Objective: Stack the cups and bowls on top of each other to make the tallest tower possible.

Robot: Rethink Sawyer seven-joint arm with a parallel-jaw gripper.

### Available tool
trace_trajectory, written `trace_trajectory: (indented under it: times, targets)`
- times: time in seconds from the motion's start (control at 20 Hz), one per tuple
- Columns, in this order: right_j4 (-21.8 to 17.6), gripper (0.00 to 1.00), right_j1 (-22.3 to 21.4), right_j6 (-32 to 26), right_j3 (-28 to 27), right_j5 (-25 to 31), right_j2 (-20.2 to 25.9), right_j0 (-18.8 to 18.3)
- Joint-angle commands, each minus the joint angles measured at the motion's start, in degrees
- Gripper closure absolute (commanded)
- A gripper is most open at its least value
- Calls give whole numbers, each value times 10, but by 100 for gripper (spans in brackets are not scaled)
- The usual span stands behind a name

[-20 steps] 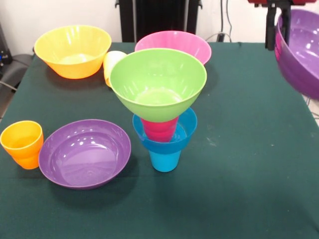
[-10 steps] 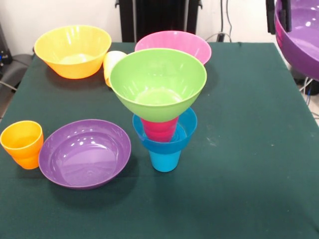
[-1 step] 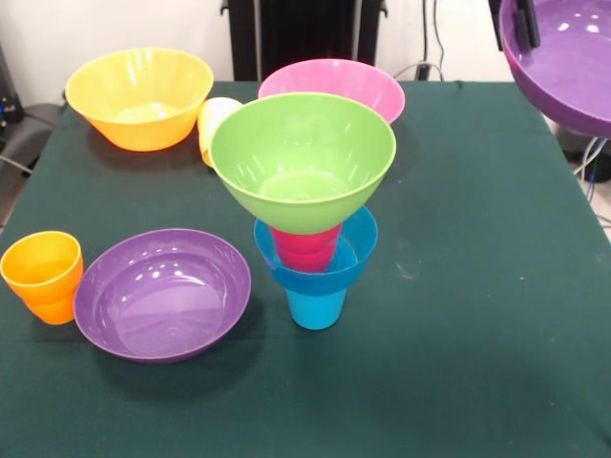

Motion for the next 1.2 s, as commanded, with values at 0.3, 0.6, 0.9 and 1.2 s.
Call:
trace_trajectory:
  times: [0.3,0.6,0.9,1.2]
  targets:
    - [-103,100,46,-138,95,-58,232,-121]
    - [-140,100,69,-123,100,-57,308,-175]
    - [-184,100,71,-104,100,-55,348,-215]
    - [-224,100,85,-110,91,-40,372,-256]
